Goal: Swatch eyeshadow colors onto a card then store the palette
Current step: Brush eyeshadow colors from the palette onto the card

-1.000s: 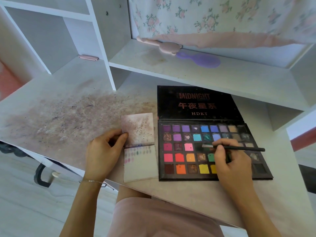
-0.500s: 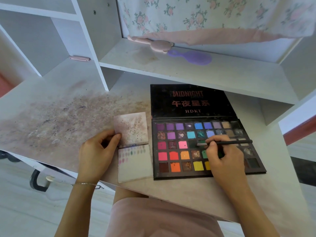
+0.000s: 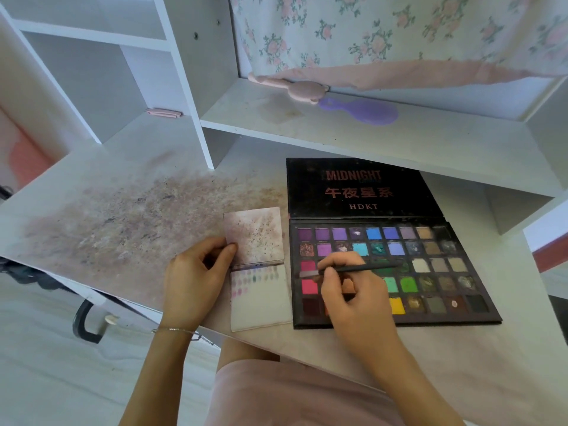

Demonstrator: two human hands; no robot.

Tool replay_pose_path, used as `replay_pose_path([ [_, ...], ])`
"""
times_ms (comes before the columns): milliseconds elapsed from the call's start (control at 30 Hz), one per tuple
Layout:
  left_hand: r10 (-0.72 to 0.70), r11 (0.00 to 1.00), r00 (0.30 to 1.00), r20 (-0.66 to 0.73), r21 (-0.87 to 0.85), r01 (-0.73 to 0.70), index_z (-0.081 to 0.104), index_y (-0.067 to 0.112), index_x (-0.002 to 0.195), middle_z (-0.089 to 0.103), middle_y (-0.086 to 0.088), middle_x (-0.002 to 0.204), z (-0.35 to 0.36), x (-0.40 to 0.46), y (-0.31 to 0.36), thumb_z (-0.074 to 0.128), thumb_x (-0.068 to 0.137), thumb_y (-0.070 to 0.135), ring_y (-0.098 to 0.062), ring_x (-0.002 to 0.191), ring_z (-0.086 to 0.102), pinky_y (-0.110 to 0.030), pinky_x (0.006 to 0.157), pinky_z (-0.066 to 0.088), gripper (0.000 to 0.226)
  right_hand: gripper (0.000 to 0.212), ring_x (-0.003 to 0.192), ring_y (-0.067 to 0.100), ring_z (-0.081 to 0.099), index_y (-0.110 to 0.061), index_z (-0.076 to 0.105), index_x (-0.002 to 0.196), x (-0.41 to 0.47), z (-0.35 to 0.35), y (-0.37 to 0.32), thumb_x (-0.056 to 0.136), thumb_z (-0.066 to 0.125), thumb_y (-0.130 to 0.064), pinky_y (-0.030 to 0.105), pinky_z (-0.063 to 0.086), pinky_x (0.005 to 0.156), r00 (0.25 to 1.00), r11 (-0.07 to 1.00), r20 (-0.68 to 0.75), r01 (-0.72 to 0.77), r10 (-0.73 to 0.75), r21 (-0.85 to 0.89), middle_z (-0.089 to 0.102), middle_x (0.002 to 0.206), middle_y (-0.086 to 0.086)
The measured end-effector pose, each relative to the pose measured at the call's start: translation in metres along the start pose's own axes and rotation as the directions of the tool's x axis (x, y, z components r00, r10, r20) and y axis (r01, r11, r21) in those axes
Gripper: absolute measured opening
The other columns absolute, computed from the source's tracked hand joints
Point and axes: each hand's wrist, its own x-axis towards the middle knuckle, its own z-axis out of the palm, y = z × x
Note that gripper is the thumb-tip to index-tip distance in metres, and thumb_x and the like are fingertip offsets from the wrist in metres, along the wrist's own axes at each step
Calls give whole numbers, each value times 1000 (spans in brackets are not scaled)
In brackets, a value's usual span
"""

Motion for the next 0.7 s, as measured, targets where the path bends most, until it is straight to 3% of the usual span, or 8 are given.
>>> replay_pose_path([
  [100,10,1000,1000,-2,-9,-10,72,20,86,67,7,73,0,0,-1,64,84,19,-8,69,62,-20,63,45,8,15,64,4,58,-36,49,80,1,14,-6,82,46,-22,11,44,52,997,997,77,-32,27,65,59,82,-14],
  [233,19,1000,1000,-14,1,-19,72,21,86,64,15,71,0,0,0,65,83,20,0,69,59,-15,62,44,8,16,66,5,55,-37,49,77,2,31,-12,80,49,-22,12,42,56,991,998,131,-14,5,69,60,73,-10],
  [400,18,1000,1000,-2,-4,-18,71,20,86,66,14,73,0,0,-1,64,83,21,-3,70,61,-19,64,47,8,8,76,9,57,-29,54,81,2,35,-11,80,49,-23,23,47,68,987,1000,159,12,-10,-13,63,78,-4],
  [700,24,1000,1000,4,5,-24,72,19,85,65,12,72,-1,0,0,65,83,21,-6,68,61,-26,64,49,7,6,78,9,57,-22,59,84,2,37,-9,83,53,-19,31,50,69,980,995,196,10,9,-99,61,79,-6],
])
